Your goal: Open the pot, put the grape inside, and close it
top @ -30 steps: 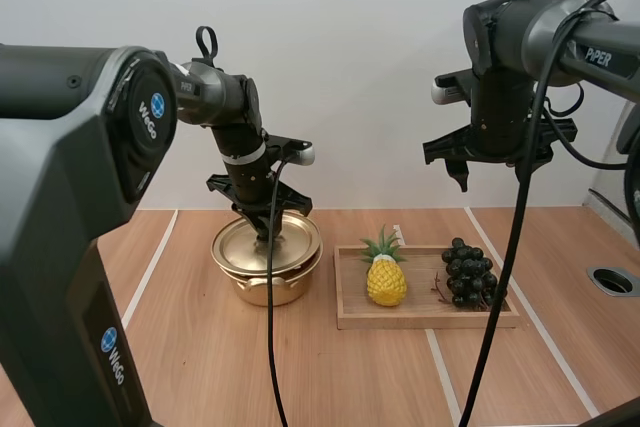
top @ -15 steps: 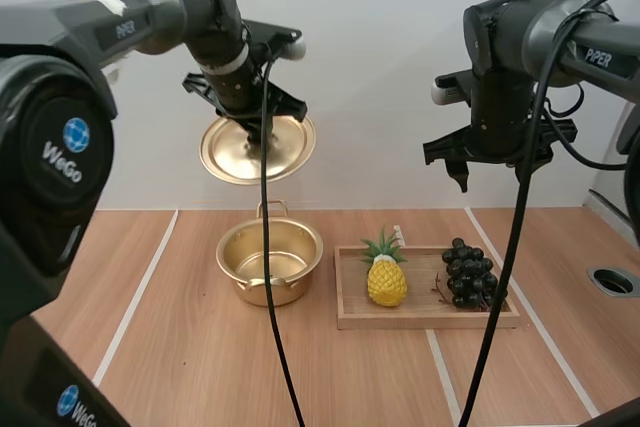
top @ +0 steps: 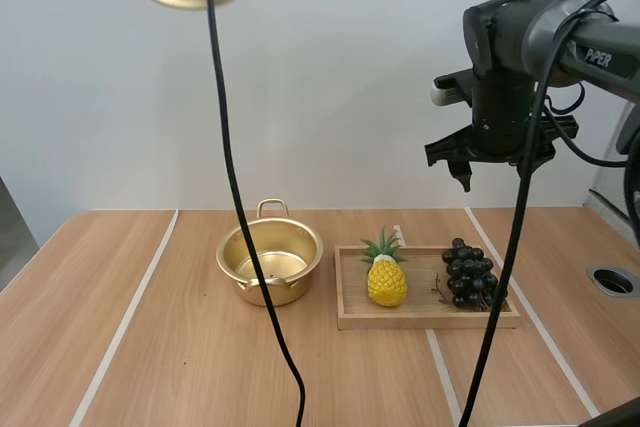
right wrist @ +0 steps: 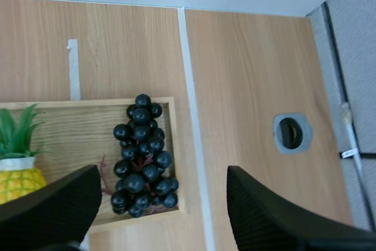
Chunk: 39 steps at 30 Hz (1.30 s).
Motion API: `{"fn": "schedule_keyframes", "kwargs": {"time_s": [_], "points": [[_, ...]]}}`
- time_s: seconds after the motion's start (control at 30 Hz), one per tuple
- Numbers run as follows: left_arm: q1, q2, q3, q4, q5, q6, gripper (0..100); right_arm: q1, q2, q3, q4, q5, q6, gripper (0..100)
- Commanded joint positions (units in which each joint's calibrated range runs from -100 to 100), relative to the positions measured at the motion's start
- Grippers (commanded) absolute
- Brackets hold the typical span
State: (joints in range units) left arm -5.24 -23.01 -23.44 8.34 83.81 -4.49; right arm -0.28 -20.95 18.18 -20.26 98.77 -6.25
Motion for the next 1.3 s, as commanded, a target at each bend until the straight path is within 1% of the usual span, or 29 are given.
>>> {"fn": "schedule_keyframes", "kwargs": {"time_s": [0.0,0.03,0.1,0.13,0.17,0.27,0.37,0.43,0.5,0.63,0.77,0.87,0.97,1.13,1.27], "points": [[-0.07,-2.8,-6.3,0.9,-2.2,-1.9,0,-0.2,-0.4,0.1,-1.5,-1.2,-1.1,87],[-0.07,-3.5,-7.8,0.9,-2.8,-2.1,0,-0.2,-0.4,0.1,-1.5,-1.2,-1.0,79],[-0.07,-4.7,-11.3,0.9,-4.2,-2.7,0,-0.2,-0.4,0.1,-1.5,-0.8,-0.9,67],[-0.07,-5.2,-12.7,0.9,-4.6,-2.8,0,-0.2,-0.4,0.1,-1.5,-0.6,-0.7,64],[-0.07,-5.8,-14.3,0.9,-5.0,-2.8,0,-0.2,-0.4,0.1,-1.3,-0.6,-0.4,63],[-0.07,-7.0,-19.2,0.9,-5.1,-2.8,0,-0.2,-0.4,0.1,0.1,-0.7,-0.4,68],[-0.07,-8.2,-23.3,0.9,-5.1,-2.8,0,-0.2,-0.4,0.1,1.2,-1.4,-0.4,82],[-0.07,-8.8,-25.7,0.9,-5.1,-2.8,0,-0.2,-0.1,0.1,1.2,-1.4,-0.4,93],[-0.07,-9.1,-27.8,0.7,-4.5,-2.7,0,-0.2,0.4,0.1,1.2,-1.0,-0.4,98],[-0.07,-9.1,-30.2,0.7,-3.2,-2.6,0,-0.2,2.1,0.4,1.5,0.6,-0.4,98],[-0.07,-9.1,-30.9,0.7,-2.1,-2.5,0,-0.4,4.6,3.3,1.4,0.7,0.3,98],[-0.07,-9.1,-30.9,0.4,-1.3,-1.4,0,-1.0,7.3,6.6,1.1,-1.0,1.9,100],[-0.07,-9.1,-30.9,0.1,-0.6,-1.4,0,-1.9,9.8,9.2,1.1,-3.2,2.3,100],[-0.07,-9.0,-30.9,0.0,-0.6,-1.4,0,-3.1,12.2,11.4,1.2,-7.4,2.3,100],[-0.07,-8.7,-30.9,-0.6,-0.4,-1.4,0,-3.3,12.9,11.6,1.8,-11.1,2.3,100]]}}
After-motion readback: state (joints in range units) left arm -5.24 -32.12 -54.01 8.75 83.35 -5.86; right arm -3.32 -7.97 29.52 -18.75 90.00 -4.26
